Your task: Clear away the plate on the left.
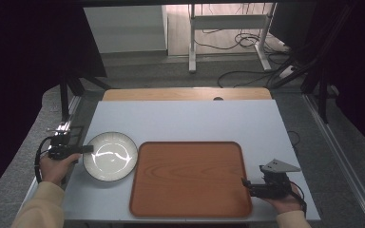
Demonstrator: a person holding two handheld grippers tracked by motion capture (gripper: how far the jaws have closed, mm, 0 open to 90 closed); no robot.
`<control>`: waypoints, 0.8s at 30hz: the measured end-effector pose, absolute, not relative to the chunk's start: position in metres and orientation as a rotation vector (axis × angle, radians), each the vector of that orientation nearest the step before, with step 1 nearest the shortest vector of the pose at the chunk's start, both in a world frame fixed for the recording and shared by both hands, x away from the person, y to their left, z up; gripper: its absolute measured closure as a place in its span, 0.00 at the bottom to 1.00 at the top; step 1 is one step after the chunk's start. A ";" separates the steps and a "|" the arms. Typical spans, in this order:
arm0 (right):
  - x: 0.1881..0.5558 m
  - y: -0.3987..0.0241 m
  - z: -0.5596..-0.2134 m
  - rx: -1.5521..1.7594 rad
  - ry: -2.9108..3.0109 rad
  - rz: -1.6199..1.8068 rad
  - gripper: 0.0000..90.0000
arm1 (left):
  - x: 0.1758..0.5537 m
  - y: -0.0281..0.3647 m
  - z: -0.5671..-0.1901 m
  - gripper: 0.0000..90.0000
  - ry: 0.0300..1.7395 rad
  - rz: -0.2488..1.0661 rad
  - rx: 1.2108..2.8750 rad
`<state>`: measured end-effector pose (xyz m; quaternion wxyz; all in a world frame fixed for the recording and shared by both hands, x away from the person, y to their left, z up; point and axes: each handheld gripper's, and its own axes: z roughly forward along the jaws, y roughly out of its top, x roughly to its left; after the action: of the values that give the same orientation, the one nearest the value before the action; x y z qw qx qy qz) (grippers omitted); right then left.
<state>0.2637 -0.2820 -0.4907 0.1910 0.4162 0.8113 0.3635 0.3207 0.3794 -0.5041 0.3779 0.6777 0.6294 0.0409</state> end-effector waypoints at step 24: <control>0.263 -0.285 -0.489 1.164 2.253 1.037 0.18 | 0.316 0.369 -0.484 0.92 1.541 0.121 1.661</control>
<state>0.2634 -0.2847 -0.4885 0.1997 0.4163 0.8058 0.3708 0.3163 0.3692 -0.4836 0.4226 0.6633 0.6157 0.0484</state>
